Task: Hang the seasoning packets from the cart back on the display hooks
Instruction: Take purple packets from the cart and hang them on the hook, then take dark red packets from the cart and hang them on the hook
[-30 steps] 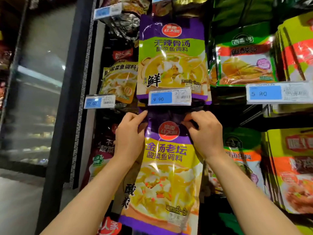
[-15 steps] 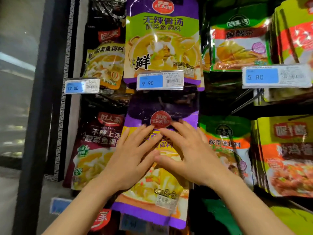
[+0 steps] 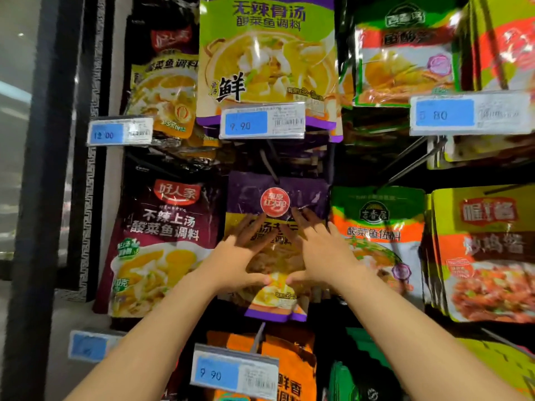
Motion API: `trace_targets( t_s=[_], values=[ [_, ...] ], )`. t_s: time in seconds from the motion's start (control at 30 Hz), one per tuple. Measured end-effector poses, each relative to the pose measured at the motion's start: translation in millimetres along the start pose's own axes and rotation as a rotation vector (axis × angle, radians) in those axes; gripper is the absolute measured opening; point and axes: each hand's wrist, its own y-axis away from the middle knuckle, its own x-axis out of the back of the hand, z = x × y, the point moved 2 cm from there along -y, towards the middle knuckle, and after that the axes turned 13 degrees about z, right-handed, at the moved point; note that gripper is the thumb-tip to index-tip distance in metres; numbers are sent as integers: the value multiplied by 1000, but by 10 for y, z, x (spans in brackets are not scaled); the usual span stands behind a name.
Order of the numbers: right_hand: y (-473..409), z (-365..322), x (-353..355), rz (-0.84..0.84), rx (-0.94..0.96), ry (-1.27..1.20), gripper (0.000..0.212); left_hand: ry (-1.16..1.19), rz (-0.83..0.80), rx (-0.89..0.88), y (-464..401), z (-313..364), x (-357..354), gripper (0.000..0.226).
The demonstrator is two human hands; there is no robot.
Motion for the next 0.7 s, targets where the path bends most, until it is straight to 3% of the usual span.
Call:
trace_targets(
  t_s=[0.13, 0.27, 0.43, 0.6, 0.7],
  values=[
    [-10, -61, -55, -3, -21, 17, 101, 59, 52, 31, 73, 47, -15, 85],
    [66, -131, 131, 27, -2, -24, 75, 124, 160, 103, 179, 100, 148, 60],
    [373, -246, 565, 219, 56, -329, 79, 235, 443, 144, 445, 243, 657, 31],
    [702, -507, 850, 509, 115, -698, 45, 329, 610, 241, 968, 473, 1074, 19],
    [838, -755, 936, 552, 99, -1018, 34, 309, 675, 320, 1364, 571, 1246, 18]
  ],
)
